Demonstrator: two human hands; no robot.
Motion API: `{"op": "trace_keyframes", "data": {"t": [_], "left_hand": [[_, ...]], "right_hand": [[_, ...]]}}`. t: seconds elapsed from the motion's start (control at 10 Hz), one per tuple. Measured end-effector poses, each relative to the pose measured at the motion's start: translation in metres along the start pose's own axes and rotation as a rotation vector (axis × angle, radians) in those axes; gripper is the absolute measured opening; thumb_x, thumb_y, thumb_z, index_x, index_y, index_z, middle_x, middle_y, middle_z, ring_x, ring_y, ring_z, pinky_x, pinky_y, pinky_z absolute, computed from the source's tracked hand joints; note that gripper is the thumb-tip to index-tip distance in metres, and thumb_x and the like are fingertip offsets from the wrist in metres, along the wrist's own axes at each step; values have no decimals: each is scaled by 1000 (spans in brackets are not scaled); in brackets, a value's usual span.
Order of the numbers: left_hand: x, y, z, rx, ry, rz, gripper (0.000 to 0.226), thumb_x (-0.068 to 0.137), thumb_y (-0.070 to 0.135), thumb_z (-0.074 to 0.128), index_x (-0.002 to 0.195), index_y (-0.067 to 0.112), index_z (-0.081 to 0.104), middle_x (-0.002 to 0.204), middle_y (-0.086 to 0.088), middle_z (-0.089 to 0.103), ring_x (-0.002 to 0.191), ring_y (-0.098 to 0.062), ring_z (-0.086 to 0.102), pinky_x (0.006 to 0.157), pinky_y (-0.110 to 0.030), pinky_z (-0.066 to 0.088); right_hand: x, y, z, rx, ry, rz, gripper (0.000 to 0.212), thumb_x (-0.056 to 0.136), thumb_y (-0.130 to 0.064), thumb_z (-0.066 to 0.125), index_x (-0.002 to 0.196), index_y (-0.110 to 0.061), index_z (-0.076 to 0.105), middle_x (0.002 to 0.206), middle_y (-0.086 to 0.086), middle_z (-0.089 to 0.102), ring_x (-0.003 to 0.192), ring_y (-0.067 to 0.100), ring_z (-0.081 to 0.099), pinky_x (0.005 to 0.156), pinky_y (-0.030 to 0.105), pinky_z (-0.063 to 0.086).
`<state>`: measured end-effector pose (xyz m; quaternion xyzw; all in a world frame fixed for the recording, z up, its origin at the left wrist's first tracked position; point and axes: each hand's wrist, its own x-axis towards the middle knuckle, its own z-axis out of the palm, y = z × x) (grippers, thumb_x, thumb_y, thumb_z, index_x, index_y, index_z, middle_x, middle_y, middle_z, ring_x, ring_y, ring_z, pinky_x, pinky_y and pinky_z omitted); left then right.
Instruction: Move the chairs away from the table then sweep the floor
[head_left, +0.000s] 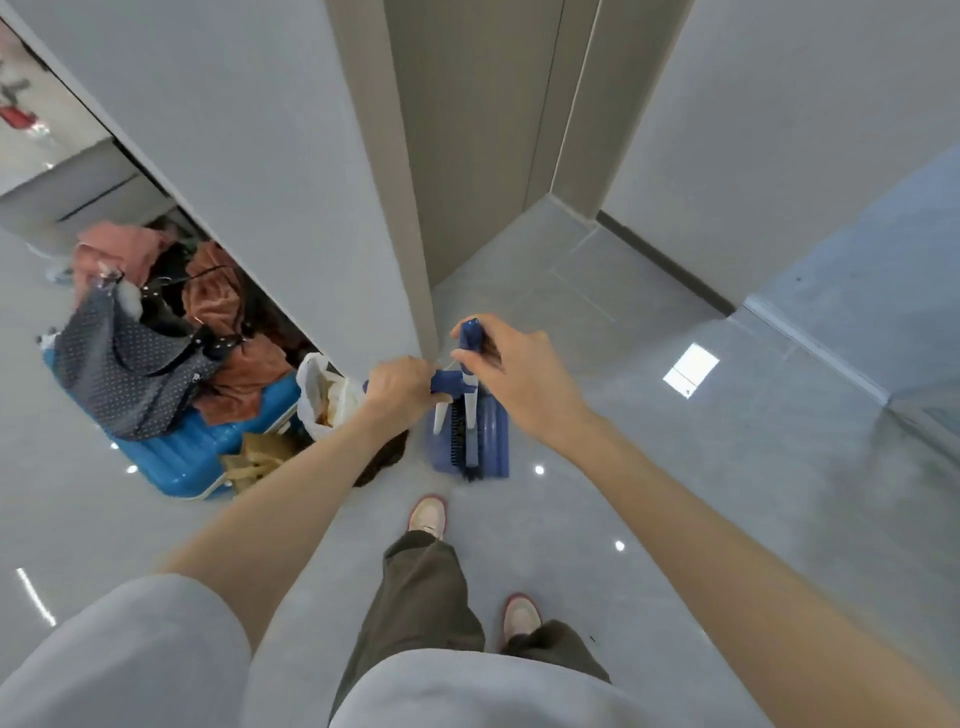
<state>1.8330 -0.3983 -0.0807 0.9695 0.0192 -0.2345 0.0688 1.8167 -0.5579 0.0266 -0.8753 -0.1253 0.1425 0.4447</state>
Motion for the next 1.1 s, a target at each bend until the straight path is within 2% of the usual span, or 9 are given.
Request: {"op": "trace_keyframes", "data": {"t": [0.1, 0.2, 0.3, 0.4, 0.5, 0.7, 0.8, 1.0, 1.1], "left_hand": [[41, -15, -21, 77, -40, 71, 29, 90, 48, 50, 88, 21, 59, 96, -2, 71, 89, -26, 64, 78, -33, 45], [70, -27, -42, 187, -6, 153, 27, 94, 46, 48, 95, 20, 58, 99, -2, 70, 97, -25, 63, 83, -29, 35], [90, -38, -52, 245, 26, 196, 33, 93, 50, 47, 97, 19, 58, 94, -2, 69, 96, -25, 63, 89, -30, 36], [108, -46, -58, 119, 52, 193, 26, 92, 44, 50, 85, 19, 53, 85, -3, 65, 92, -28, 62, 87, -33, 36], [115, -53, -61, 46, 112, 226, 25, 94, 35, 49, 99, 12, 57, 100, -7, 64, 97, -29, 58, 86, -35, 36], [106, -84, -65, -107, 219, 225, 34, 92, 20, 55, 126, 13, 56, 121, -7, 59, 109, -28, 55, 95, -33, 38], [91, -87, -66, -153, 260, 223, 37, 92, 14, 55, 129, 13, 54, 125, -7, 57, 112, -28, 54, 96, -34, 38], [59, -74, -66, -169, 315, 174, 31, 95, 16, 51, 125, 13, 55, 126, -6, 55, 113, -26, 53, 91, -36, 45], [46, -57, -62, -175, 232, 143, 27, 98, 22, 44, 117, 11, 59, 120, -8, 57, 106, -27, 57, 82, -38, 50]], "right_hand": [[40, -7, 8, 27, 78, 57, 26, 90, -29, 58, 114, -17, 59, 95, 15, 71, 90, 30, 69, 83, 48, 54], [77, -13, 13, -14, 142, 77, 25, 91, -27, 61, 110, -12, 63, 87, 14, 71, 81, 28, 68, 76, 43, 54], [102, -18, 18, -56, 168, 70, 22, 91, -27, 62, 101, -8, 63, 75, 14, 66, 67, 26, 61, 67, 40, 52], [123, -23, 21, -54, 178, 74, 18, 93, -22, 59, 100, -6, 61, 72, 11, 60, 62, 23, 52, 61, 35, 48], [140, -26, 21, -35, 210, 88, 16, 95, -21, 56, 99, -5, 58, 73, 11, 60, 63, 25, 54, 64, 39, 50], [161, -29, 28, -26, 135, 94, 24, 94, -24, 55, 103, -2, 55, 88, 15, 67, 82, 31, 65, 77, 43, 53], [152, -25, 29, 16, 163, 125, 21, 96, -21, 52, 104, -3, 56, 88, 17, 66, 79, 31, 65, 74, 39, 53], [119, -10, 27, -14, 125, 137, 35, 98, -21, 48, 132, -12, 49, 129, 5, 59, 115, 21, 57, 96, 35, 49], [95, 8, 18, -17, 198, 198, 39, 97, -18, 47, 136, -13, 46, 136, 4, 56, 122, 21, 54, 102, 33, 44]]}}
